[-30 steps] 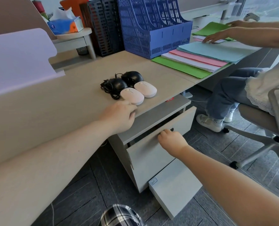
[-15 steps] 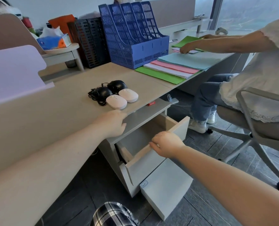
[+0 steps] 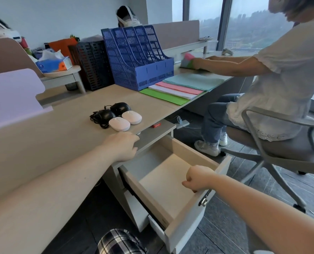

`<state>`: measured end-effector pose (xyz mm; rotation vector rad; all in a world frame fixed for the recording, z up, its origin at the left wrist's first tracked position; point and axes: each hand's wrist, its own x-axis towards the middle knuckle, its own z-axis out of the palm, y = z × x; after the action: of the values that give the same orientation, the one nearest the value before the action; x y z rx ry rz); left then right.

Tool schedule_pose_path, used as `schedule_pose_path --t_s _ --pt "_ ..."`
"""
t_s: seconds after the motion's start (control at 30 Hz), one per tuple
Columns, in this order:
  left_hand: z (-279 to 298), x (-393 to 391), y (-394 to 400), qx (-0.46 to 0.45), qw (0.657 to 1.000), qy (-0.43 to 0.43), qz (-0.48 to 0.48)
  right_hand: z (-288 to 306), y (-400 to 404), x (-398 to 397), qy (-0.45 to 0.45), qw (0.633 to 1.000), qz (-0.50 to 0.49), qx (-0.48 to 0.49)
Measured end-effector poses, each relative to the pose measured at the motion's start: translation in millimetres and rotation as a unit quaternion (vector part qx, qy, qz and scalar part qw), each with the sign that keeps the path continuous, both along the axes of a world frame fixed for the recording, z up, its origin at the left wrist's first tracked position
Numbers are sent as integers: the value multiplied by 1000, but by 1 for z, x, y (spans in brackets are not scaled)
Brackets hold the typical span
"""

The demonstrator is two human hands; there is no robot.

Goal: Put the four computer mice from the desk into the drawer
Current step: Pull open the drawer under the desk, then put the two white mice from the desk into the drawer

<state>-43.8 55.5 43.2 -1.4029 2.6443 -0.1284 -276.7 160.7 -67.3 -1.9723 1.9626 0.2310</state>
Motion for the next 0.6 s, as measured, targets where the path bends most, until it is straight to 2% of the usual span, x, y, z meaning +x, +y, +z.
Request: schedule_pose_path --t_s 0.27,0.43,0.6 --pt "-8 -10 6 0 1000 5 -15 -10 11 -16 20 995 -20 98" --pt "-14 -5 0 15 1000 5 2 -8 9 -21 47 992 -14 114" --pt "-20 -4 -8 10 1000 21 2 -6 -7 -15 -25 990 -33 131"
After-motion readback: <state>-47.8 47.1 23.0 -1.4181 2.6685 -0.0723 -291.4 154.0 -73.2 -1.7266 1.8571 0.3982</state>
